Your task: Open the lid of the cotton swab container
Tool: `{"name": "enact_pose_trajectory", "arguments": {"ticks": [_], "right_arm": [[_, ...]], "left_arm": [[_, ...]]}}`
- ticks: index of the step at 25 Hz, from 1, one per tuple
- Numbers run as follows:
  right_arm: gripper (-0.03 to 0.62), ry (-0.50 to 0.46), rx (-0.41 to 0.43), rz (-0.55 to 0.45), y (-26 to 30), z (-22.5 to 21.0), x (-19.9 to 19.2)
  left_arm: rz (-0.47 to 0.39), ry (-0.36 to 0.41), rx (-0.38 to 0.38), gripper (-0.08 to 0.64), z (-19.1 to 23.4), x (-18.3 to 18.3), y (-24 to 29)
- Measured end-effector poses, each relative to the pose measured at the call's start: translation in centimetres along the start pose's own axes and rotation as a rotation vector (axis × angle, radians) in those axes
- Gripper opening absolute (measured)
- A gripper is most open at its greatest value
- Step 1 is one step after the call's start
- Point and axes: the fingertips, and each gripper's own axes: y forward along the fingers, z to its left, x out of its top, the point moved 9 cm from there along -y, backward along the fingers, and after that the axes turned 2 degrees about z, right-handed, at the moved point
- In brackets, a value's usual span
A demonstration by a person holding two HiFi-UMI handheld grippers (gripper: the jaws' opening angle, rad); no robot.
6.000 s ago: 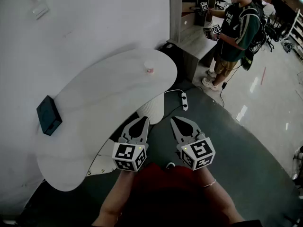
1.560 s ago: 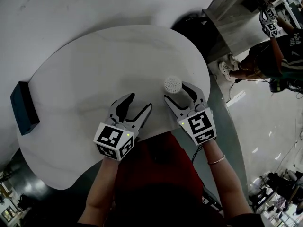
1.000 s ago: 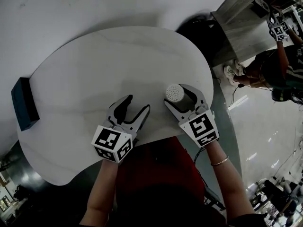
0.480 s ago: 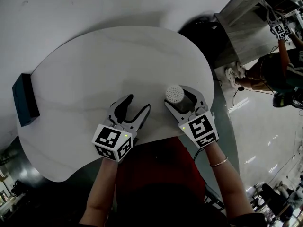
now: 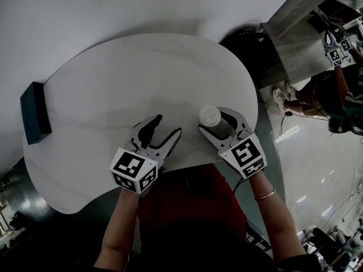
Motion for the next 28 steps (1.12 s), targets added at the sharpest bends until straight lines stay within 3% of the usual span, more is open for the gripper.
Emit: {"name": "enact_pose_trajectory", "arguments": {"ticks": [6,15,28], "right_arm": [[0.256,0.058,0.074,-0.026,-0.3,0.7,0.9],[0.256,0.000,0.192,-0.040,-0.3,3.7,3.2],[0.256,-0.145,0.338,-0.026,0.6,9.0,5.1]], "left_arm": [[-0.036,0.044,-0.047,0.247,-0.7,1.2,-0.9],[-0.104,0.132,-0.154,0.253,-2.3,2.4,-3.4],[-0.025,0.385,-0.322,0.298,-4.1,3.4,-5.6]]}}
